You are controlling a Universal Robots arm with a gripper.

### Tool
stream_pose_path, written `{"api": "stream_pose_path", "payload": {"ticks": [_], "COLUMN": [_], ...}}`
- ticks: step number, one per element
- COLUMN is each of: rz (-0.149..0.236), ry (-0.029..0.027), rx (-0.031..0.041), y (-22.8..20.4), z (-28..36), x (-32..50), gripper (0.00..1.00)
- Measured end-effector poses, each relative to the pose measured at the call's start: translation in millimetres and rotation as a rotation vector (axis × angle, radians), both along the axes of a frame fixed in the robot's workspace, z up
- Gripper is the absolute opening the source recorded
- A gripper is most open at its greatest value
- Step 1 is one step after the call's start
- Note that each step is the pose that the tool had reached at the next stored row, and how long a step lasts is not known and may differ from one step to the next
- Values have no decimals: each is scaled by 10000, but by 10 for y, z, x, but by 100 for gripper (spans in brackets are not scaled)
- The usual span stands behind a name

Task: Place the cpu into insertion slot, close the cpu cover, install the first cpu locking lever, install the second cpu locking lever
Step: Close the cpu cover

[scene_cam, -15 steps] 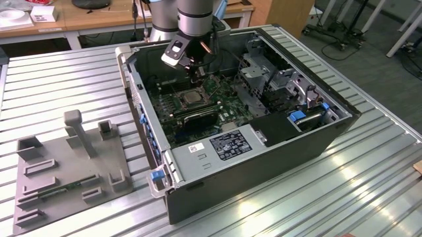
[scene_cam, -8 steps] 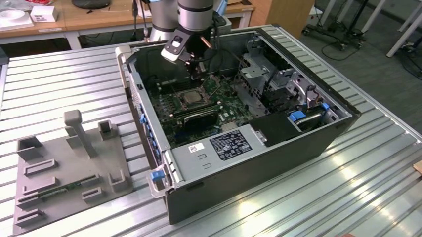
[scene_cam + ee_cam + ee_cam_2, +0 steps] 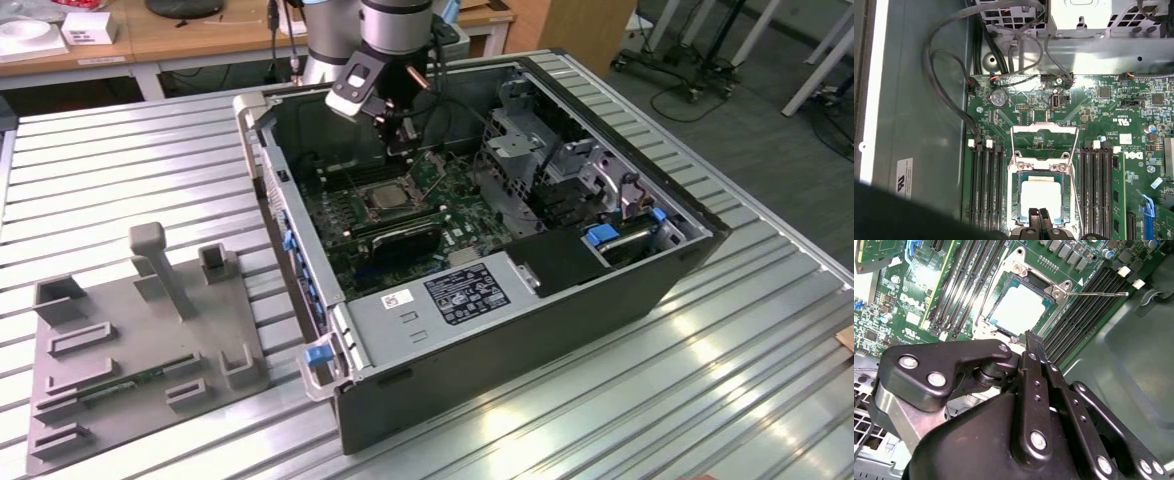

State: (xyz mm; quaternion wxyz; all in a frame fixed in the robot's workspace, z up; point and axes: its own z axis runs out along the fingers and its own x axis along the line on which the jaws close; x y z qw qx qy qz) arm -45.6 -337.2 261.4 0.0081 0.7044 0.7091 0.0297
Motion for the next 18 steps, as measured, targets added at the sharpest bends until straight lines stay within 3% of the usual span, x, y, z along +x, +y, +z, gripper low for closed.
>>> {"api": "stream_pose_path", "payload": {"ticks": [18], "rz": [0], "ry": [2], "rx": [-3], "y": [0], "z": [32], "x": [0], "gripper": [11]}}
